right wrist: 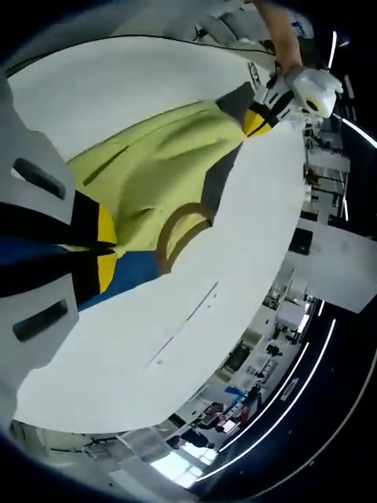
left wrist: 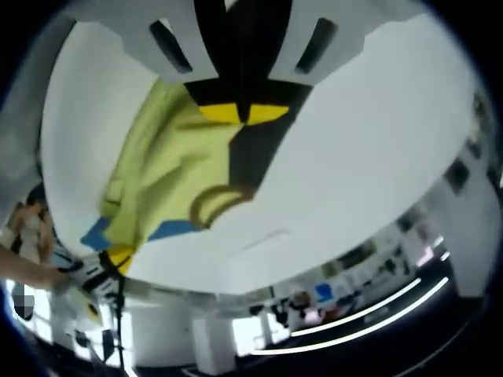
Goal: Fold the garment on the visible template until the final outline fits inside the template.
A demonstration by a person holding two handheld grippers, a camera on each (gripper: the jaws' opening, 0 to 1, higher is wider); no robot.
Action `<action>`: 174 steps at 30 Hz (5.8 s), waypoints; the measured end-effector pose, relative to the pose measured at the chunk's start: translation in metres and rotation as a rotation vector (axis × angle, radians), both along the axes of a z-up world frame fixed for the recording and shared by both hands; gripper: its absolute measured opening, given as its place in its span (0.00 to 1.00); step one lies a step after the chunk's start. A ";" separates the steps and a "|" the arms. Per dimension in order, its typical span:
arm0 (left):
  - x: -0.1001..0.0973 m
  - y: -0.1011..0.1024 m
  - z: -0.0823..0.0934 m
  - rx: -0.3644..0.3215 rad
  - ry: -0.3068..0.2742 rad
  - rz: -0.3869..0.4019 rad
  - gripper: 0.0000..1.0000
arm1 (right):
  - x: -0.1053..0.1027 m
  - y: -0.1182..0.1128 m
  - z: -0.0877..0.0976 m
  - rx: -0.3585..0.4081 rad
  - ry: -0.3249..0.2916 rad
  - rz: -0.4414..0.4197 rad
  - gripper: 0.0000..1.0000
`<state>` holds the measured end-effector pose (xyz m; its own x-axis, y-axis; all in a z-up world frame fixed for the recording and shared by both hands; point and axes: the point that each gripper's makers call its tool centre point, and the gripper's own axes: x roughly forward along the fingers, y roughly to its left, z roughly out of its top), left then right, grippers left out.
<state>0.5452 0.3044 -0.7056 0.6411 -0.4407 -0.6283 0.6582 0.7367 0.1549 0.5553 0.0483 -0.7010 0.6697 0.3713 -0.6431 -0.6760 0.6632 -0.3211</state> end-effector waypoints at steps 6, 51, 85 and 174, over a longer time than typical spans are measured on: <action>0.013 0.002 -0.010 0.015 0.007 0.020 0.00 | 0.013 0.001 -0.009 -0.002 -0.001 -0.021 0.02; -0.007 0.019 0.033 0.108 0.033 -0.078 0.34 | -0.022 -0.007 0.018 0.069 0.073 -0.001 0.78; -0.110 0.013 0.071 0.052 0.049 -0.216 0.91 | -0.112 -0.011 0.070 0.097 0.017 0.061 1.00; -0.067 0.001 -0.002 0.080 0.131 -0.166 0.17 | -0.093 -0.046 0.030 0.128 0.043 -0.039 0.74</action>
<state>0.4784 0.3051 -0.7075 0.4747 -0.4791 -0.7384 0.7878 0.6053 0.1137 0.4625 0.0021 -0.6709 0.6578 0.4268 -0.6206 -0.6606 0.7227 -0.2032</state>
